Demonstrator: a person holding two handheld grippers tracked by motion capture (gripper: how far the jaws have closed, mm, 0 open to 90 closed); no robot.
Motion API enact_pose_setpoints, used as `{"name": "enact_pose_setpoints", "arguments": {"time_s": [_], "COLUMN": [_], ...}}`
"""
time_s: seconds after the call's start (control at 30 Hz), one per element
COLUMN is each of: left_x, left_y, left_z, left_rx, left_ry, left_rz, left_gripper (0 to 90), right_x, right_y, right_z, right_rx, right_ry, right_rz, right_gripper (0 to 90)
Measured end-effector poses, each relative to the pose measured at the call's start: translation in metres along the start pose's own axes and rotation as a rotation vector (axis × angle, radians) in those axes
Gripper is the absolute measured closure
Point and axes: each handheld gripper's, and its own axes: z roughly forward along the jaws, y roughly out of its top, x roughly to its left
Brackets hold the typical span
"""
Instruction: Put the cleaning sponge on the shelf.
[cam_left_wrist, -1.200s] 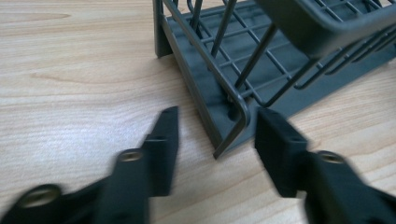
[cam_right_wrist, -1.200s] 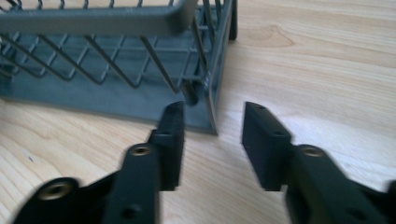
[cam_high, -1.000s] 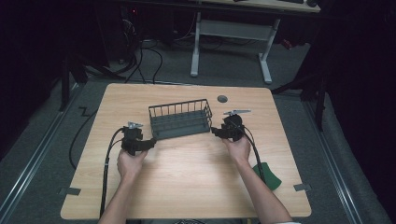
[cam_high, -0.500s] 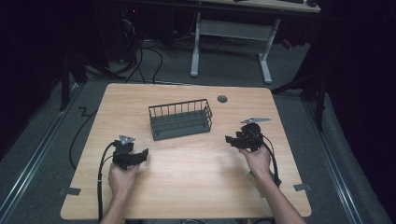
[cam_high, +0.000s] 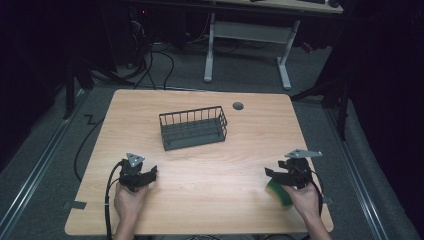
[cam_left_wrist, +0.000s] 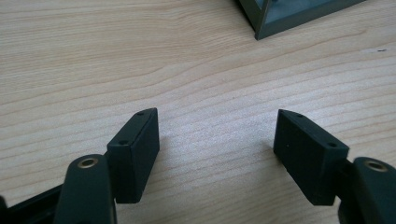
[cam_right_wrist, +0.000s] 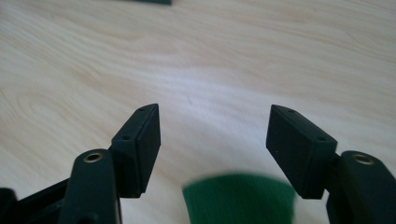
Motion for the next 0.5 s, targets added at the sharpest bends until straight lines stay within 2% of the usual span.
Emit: {"name": "enact_pose_setpoints", "arguments": {"time_s": [0.03,0.07,0.1,0.2,0.33,0.5], "left_x": [0.000,0.000,0.000,0.000,0.000,0.000], "left_y": [0.000,0.000,0.000,0.000,0.000,0.000], "left_z": [0.000,0.000,0.000,0.000,0.000,0.000], "left_rx": [0.000,0.000,0.000,0.000,0.000,0.000], "left_ry": [0.000,-0.001,-0.001,-0.001,-0.001,0.000], "left_rz": [0.000,0.000,0.000,-0.001,-0.001,-0.002], "left_gripper": [31.6,31.5,31.5,31.5,31.4,31.4], "right_x": [0.000,0.001,0.002,0.002,0.000,-0.001], "right_y": [0.000,-0.012,-0.018,-0.028,-0.042,-0.055], "right_z": [0.000,-0.009,-0.012,-0.016,-0.020,-0.016], "right_rx": [0.000,0.003,0.009,0.028,0.062,0.095], "right_ry": [0.000,-0.033,-0.044,-0.057,-0.068,-0.057], "right_rz": [0.000,-0.002,-0.003,-0.013,-0.024,-0.037], "right_gripper": [34.4,32.0,31.6,30.0,26.7,18.5]}}
